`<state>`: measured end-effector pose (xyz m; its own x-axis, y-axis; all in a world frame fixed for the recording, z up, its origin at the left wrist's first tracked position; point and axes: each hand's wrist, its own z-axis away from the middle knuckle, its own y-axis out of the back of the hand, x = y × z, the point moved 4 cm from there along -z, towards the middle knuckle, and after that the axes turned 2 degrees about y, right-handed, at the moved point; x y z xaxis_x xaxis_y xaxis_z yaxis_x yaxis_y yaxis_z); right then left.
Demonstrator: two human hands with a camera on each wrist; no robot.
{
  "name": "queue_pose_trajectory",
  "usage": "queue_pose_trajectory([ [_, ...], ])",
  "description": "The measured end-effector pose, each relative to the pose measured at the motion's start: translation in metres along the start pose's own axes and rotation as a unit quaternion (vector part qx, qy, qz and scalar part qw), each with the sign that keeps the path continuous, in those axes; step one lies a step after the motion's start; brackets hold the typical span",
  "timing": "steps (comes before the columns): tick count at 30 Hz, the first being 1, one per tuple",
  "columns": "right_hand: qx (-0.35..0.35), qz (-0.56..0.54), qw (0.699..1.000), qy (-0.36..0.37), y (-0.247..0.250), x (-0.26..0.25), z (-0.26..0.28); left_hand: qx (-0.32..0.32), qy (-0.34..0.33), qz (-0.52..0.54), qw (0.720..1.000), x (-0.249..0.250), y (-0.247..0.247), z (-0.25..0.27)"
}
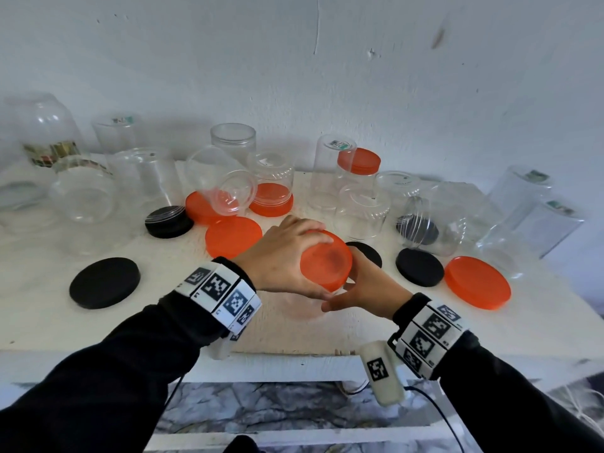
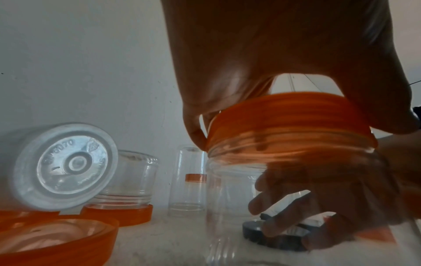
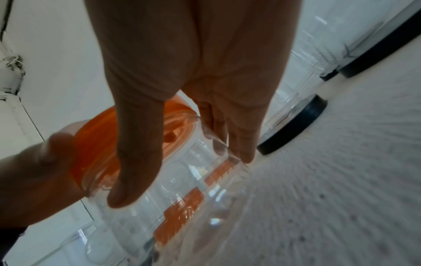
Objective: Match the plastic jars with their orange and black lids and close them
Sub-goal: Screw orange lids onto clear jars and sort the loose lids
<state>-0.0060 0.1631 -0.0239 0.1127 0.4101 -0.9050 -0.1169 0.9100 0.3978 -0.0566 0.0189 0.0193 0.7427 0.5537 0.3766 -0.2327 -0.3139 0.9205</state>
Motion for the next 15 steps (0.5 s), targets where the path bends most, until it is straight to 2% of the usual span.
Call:
queue_pose_trajectory([
  [5,0.007,-0.004,1.0,0.008,0.003,0.002,0.002,-0.012,-0.008,0.002,1.0,0.003,-0.003,-0.004],
  [8,0.024,0.007,1.0,0.011,0.007,0.007,0.001,-0.003,-0.003,0.041,0.999,0.005,-0.005,-0.004],
  [11,0.025,0.031,0.999,0.01,0.014,0.009,0.003,0.002,0.05,0.14,0.989,-0.001,-0.009,0.0],
  [15,0.007,0.07,0.997,0.021,0.032,-0.012,0.01,-0.056,0.133,0.27,0.952,-0.018,-0.019,0.004],
])
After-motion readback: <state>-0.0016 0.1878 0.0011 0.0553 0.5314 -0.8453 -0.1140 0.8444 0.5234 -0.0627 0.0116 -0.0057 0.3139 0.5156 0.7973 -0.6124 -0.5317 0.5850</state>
